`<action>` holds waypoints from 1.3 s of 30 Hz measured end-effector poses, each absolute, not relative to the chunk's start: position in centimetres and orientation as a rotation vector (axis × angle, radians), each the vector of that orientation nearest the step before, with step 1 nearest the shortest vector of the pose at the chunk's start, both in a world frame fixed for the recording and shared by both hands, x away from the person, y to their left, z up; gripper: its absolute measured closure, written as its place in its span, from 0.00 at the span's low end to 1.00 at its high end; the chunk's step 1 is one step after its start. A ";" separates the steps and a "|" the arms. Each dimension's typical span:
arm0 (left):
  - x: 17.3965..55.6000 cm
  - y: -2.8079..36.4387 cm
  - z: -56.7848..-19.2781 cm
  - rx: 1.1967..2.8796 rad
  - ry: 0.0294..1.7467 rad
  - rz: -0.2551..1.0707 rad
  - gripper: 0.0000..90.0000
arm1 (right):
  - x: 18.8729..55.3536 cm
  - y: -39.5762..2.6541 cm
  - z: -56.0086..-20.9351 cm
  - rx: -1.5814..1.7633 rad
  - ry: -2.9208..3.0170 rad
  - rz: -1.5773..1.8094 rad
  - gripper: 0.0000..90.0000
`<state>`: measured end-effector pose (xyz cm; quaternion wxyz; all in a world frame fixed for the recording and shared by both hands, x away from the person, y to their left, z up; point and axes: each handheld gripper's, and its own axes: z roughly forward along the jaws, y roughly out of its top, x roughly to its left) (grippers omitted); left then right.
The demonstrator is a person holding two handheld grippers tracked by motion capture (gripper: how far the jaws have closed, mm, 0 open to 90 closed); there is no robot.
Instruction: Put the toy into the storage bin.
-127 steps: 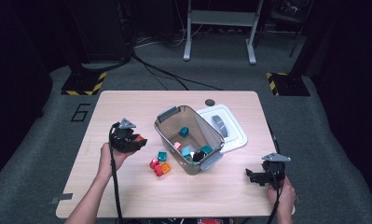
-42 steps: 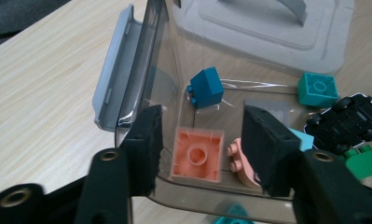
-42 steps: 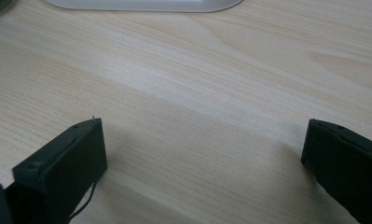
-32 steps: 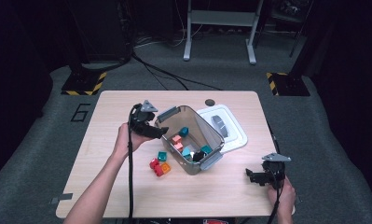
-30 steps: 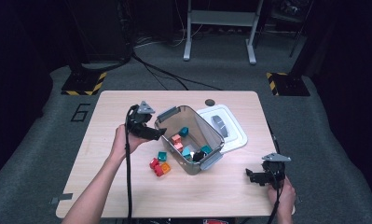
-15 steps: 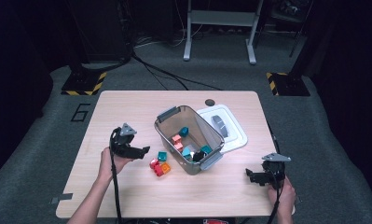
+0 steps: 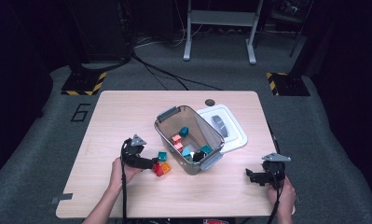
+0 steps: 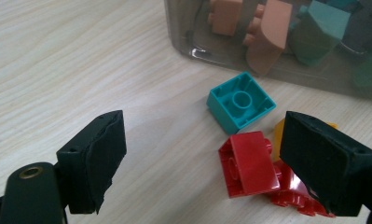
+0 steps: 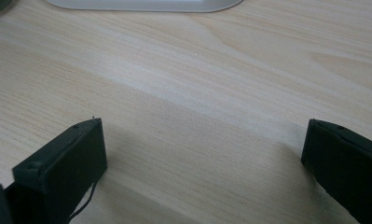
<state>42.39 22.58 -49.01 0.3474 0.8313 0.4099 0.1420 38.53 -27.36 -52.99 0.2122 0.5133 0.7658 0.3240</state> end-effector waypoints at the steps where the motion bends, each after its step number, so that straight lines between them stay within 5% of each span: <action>1: 42.4 22.5 -49.1 2.161 1.062 0.368 0.17 | 38.5 -27.4 -53.0 1.426 2.127 0.900 0.00; 27: 41.7 22.1 -49.0 2.232 0.998 0.334 0.72 | 38.5 -27.4 -53.0 1.426 2.126 0.900 0.00; 39: 41.8 22.9 -48.9 2.226 1.016 0.331 0.80 | 38.5 -27.4 -53.0 1.425 2.127 0.900 0.00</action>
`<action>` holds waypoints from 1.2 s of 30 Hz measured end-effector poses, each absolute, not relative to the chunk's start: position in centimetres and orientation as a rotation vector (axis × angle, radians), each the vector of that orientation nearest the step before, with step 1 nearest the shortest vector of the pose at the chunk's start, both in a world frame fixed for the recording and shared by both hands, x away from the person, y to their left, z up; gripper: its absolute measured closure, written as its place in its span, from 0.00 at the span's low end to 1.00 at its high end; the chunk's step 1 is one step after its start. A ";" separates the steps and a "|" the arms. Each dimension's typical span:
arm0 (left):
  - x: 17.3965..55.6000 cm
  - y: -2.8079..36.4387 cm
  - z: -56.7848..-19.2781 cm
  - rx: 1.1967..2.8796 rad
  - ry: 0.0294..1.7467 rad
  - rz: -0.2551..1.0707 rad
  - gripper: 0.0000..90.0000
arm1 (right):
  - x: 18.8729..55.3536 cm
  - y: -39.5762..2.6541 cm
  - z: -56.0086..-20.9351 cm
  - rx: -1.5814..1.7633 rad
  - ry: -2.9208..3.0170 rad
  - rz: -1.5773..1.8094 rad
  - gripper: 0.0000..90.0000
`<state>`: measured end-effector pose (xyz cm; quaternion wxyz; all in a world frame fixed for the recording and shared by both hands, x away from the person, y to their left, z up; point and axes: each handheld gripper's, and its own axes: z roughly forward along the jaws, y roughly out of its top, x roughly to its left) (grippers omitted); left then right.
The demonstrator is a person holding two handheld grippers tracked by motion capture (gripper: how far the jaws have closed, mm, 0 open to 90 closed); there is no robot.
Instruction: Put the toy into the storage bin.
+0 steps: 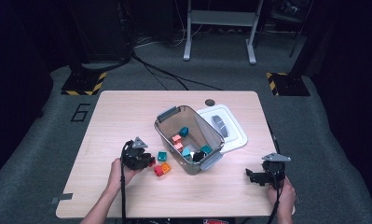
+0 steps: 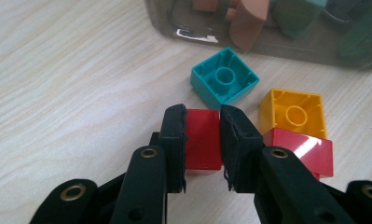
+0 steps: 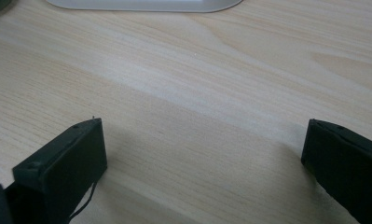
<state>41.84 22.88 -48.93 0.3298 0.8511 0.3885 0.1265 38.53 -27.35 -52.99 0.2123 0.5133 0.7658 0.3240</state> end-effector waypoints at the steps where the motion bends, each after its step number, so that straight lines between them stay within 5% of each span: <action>1: 41.8 22.9 -48.9 2.226 1.018 0.336 0.80 | 38.5 -27.4 -53.0 1.426 2.127 0.900 0.00; 36: 43.3 25.9 -44.0 2.158 1.035 0.443 0.80 | 38.5 -27.4 -53.0 1.426 2.127 0.900 0.00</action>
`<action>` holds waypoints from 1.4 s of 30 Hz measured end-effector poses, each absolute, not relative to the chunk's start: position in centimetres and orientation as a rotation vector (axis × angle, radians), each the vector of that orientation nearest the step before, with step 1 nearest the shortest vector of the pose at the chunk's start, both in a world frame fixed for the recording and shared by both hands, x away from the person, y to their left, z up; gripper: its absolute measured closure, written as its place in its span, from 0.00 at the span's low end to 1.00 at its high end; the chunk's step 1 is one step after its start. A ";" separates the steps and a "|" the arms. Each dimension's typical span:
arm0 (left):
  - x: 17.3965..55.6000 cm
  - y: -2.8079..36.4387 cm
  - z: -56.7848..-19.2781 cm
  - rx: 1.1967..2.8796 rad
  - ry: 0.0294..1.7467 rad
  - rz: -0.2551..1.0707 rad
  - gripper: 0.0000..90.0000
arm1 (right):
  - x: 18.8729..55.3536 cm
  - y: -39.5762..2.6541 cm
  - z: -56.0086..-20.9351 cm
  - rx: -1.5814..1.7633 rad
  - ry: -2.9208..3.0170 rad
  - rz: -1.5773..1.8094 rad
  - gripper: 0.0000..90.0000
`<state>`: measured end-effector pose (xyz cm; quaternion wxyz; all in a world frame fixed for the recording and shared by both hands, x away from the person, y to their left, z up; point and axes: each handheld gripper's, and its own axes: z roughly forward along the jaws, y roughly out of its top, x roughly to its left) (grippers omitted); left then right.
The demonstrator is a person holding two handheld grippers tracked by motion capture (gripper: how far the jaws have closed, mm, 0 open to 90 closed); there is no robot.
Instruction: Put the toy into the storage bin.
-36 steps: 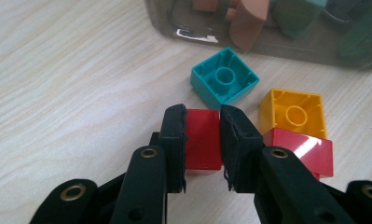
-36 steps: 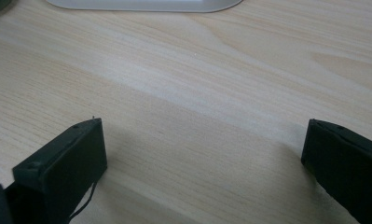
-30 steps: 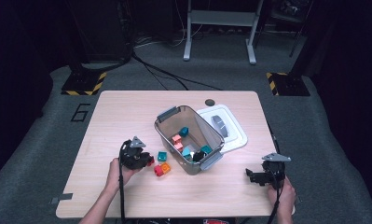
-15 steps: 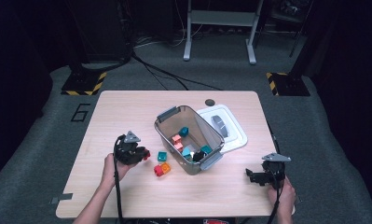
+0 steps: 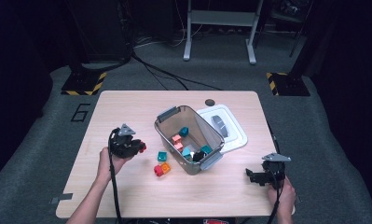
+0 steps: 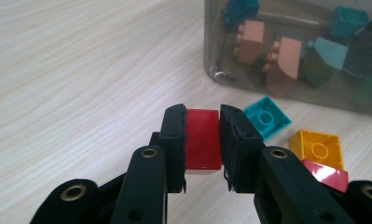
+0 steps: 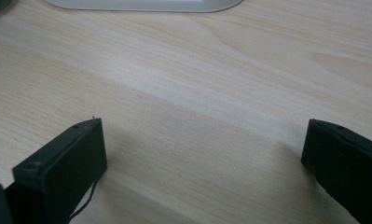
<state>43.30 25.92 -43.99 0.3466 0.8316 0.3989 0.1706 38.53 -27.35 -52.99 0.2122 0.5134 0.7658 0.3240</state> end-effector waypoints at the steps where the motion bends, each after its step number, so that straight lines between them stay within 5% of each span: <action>1: 43.3 25.9 -43.9 2.136 1.040 0.458 0.80 | 38.5 -27.4 -53.0 1.426 2.127 0.900 0.00; 42: 47.1 24.4 -34.7 2.069 0.965 0.605 0.80 | 38.5 -27.3 -53.0 1.426 2.126 0.900 0.00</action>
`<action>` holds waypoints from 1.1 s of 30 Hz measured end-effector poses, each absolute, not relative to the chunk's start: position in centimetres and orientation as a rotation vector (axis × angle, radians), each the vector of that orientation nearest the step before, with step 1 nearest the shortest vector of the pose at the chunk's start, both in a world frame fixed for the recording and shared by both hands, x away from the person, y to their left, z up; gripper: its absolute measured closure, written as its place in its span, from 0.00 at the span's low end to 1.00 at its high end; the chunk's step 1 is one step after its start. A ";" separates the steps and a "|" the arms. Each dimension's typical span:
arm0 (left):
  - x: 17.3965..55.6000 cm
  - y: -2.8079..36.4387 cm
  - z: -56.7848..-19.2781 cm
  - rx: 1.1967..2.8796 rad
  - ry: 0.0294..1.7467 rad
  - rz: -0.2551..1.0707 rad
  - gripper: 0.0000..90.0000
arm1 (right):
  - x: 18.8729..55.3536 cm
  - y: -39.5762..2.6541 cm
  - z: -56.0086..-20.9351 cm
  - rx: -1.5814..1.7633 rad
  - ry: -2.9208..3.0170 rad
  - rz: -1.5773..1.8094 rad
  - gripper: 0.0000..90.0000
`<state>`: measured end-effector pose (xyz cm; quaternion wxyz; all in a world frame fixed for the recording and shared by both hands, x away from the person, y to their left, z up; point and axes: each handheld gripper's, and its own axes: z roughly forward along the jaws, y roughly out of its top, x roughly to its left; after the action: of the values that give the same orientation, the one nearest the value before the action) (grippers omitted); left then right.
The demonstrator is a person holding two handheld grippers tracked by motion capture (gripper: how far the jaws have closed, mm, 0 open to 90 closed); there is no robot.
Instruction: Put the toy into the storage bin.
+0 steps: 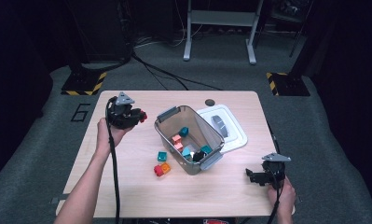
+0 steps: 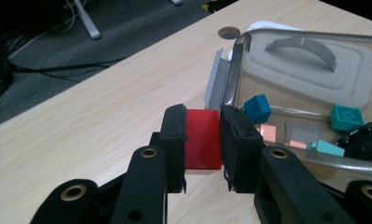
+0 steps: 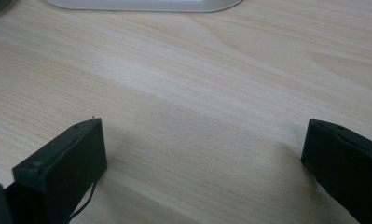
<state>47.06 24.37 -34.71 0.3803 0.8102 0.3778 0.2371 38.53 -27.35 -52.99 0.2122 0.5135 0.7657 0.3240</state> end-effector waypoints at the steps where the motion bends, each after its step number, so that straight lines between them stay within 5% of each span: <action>1: 47.1 24.1 -34.6 2.061 0.962 0.607 0.80 | 38.5 -27.4 -53.0 1.426 2.127 0.900 0.00; 17: 48.0 19.3 -34.0 2.115 0.847 0.575 0.80 | 38.5 -27.4 -53.0 1.426 2.127 0.900 0.00; 33: 49.5 17.5 -38.0 2.199 0.881 0.500 0.80 | 38.5 -27.4 -53.0 1.426 2.127 0.900 0.00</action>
<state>49.46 17.47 -38.03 0.3525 0.8500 0.3404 0.1931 38.53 -27.36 -52.99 0.2121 0.5134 0.7658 0.3241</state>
